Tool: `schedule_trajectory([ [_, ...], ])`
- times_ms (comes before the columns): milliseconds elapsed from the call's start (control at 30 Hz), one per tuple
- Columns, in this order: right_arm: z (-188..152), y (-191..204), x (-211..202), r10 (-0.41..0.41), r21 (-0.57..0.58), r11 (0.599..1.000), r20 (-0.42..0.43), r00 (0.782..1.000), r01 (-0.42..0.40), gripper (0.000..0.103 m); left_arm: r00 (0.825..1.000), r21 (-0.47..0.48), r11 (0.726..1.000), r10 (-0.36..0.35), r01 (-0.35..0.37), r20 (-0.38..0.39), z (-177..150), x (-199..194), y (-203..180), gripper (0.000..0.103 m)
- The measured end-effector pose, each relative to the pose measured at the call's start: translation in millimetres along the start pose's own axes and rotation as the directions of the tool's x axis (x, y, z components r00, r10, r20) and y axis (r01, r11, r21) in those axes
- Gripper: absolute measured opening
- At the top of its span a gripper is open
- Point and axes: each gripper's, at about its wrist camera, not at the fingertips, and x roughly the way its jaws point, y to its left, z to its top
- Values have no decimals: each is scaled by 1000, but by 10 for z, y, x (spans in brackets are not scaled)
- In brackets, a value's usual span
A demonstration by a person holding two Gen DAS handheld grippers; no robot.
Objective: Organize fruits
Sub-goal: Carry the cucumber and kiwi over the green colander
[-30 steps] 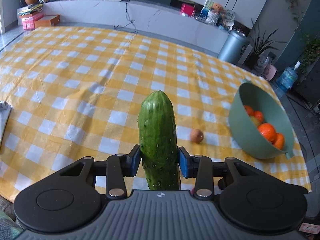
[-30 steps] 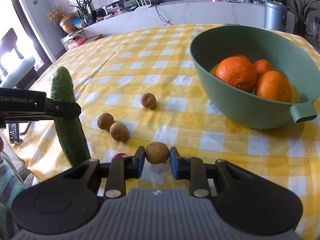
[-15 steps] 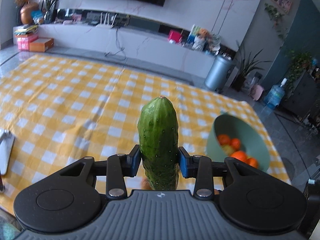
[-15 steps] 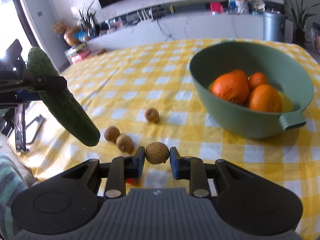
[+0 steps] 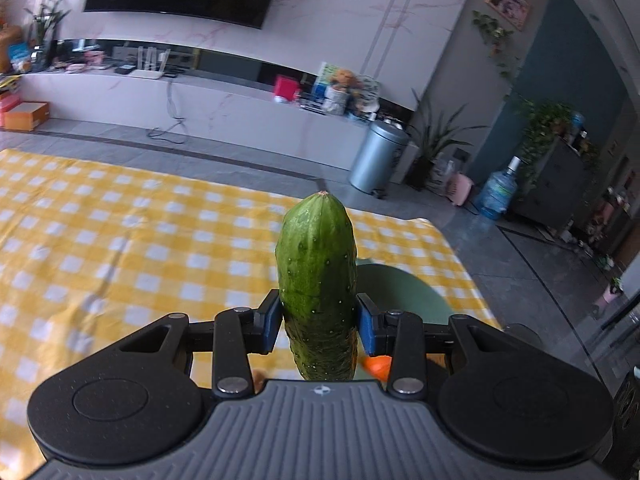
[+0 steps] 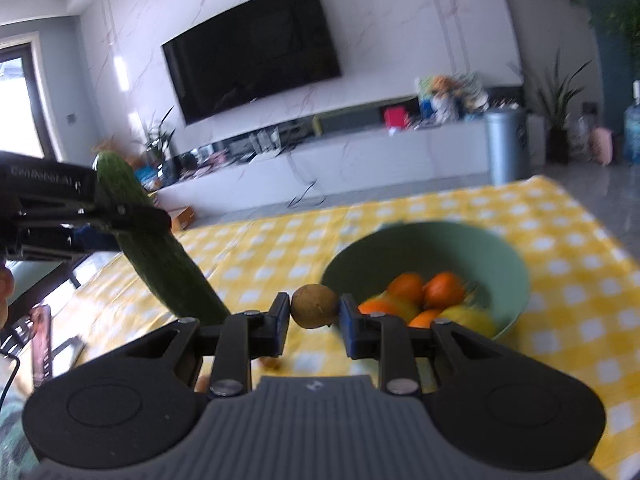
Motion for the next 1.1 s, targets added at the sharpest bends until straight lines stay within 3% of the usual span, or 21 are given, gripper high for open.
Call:
schedule_trajectory([
  [300,353,-361,252,-133,26,991,14,991,132,23,1000,95,995,-23,23,-2,114,461,-408,44],
  [533,328,-569,543,-170,30,985,7,985,170,23,999,70,997,-28,30,-25,172,812,-490,43],
  [833,224,-939,698,-163,161,972,-56,985,170,24,989,-40,994,-104,100,-106,86,1269,-458,43],
  [1100,167,-907,840,-186,92,976,-101,977,195,24,975,-170,978,-147,118,-169,7,1573,-330,44],
])
